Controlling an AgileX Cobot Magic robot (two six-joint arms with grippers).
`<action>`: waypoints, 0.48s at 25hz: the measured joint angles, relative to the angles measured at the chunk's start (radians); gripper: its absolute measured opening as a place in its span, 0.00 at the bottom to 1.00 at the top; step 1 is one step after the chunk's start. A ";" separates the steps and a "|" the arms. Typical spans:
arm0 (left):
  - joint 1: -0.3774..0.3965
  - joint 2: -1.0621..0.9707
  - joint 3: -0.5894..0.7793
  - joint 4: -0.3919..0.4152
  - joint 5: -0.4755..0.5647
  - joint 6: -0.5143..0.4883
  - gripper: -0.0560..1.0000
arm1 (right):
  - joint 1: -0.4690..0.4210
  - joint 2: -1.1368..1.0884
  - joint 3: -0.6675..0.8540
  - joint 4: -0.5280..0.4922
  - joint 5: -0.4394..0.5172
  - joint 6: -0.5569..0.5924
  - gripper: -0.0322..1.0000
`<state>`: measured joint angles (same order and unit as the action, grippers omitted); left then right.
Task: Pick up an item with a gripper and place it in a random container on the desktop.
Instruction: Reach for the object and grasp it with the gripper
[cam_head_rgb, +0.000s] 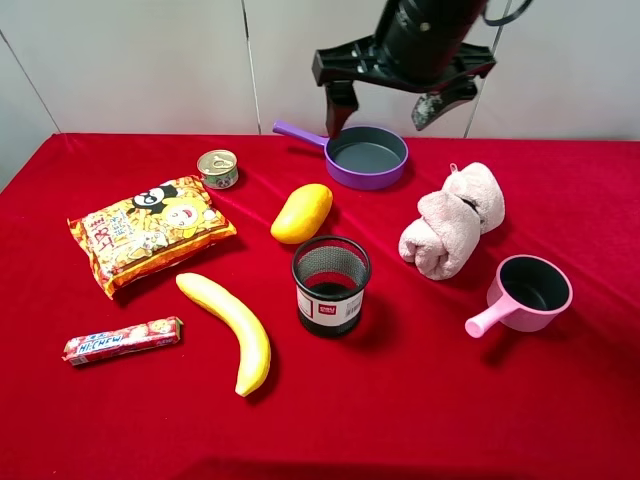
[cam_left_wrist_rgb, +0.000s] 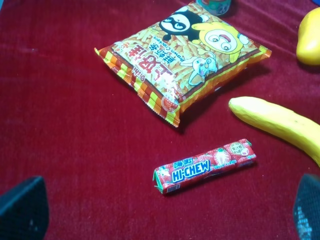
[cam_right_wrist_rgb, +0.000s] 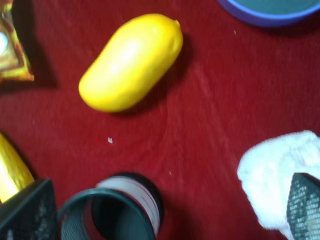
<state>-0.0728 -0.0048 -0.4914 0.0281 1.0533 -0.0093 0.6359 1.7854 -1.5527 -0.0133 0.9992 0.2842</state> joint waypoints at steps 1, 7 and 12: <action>0.000 0.000 0.000 0.000 0.000 0.000 0.98 | 0.004 0.016 -0.018 -0.003 0.000 0.009 0.70; 0.000 0.000 0.000 0.000 0.000 0.000 0.98 | 0.016 0.139 -0.122 -0.006 0.001 0.018 0.70; 0.000 0.000 0.000 0.000 0.000 0.000 0.98 | 0.032 0.233 -0.208 -0.006 0.009 0.000 0.70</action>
<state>-0.0728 -0.0048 -0.4914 0.0281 1.0533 -0.0093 0.6675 2.0180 -1.7611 -0.0195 1.0087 0.2846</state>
